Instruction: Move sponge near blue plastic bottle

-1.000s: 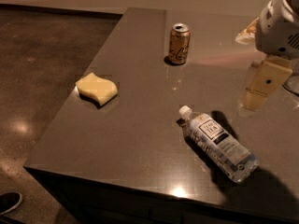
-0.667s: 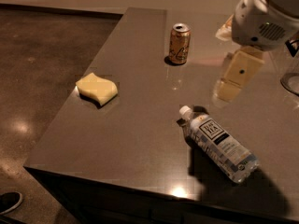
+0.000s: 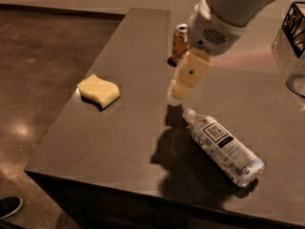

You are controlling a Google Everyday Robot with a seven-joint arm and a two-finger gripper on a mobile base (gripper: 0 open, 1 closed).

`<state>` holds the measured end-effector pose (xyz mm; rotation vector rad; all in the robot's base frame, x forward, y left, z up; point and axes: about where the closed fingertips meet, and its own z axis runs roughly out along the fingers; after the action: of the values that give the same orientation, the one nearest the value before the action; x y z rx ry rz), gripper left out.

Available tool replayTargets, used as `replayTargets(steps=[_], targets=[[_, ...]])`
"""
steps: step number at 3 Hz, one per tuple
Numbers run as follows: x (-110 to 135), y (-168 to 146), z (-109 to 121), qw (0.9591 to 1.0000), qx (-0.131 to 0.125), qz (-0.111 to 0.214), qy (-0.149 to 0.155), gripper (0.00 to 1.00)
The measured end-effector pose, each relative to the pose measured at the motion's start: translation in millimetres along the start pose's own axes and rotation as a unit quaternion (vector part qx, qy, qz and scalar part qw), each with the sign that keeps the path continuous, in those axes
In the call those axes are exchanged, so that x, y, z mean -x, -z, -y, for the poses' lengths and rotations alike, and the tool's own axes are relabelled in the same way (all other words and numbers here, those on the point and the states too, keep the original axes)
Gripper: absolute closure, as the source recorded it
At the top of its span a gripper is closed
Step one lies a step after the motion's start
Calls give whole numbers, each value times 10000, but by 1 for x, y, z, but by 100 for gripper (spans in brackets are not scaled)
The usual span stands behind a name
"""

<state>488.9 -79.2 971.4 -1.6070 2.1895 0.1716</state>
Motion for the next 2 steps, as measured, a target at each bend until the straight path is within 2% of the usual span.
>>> replayTargets(steps=[1, 2], targets=[[29, -32, -2, 9998, -6, 131, -149, 0], [60, -66, -2, 9998, 57, 130, -149, 0]])
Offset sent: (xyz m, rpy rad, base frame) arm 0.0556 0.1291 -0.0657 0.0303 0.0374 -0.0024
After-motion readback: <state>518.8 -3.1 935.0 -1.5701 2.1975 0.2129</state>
